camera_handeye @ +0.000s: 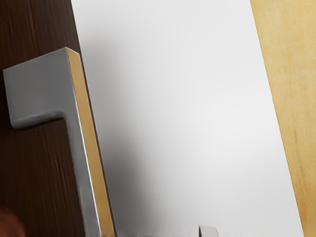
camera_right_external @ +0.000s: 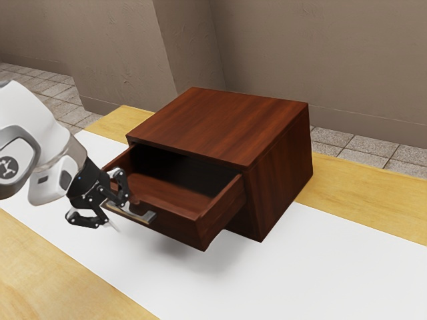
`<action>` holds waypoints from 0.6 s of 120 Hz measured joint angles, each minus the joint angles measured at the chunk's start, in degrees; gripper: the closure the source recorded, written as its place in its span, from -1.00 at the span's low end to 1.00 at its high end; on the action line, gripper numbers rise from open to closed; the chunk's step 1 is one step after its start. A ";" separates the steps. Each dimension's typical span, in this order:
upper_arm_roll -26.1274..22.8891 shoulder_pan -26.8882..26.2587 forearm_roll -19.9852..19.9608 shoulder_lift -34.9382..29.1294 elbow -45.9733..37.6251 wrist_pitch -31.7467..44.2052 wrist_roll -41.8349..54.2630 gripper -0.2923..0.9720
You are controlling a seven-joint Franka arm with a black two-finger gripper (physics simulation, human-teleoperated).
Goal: Pull the drawer handle with one arm to open the drawer
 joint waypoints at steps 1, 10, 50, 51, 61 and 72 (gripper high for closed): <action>-0.04 -0.01 0.07 0.01 0.01 0.00 -0.14 0.35; -0.43 -0.03 0.58 0.11 0.09 0.04 -1.42 0.44; -2.62 0.01 2.73 0.20 0.56 -0.11 -7.51 0.56; -2.77 0.00 2.73 0.20 0.57 -0.11 -7.64 0.57; -4.11 -0.27 2.75 0.17 0.56 -0.13 -8.88 0.60; -4.42 -0.39 2.79 -0.72 -0.26 -0.14 -10.11 0.64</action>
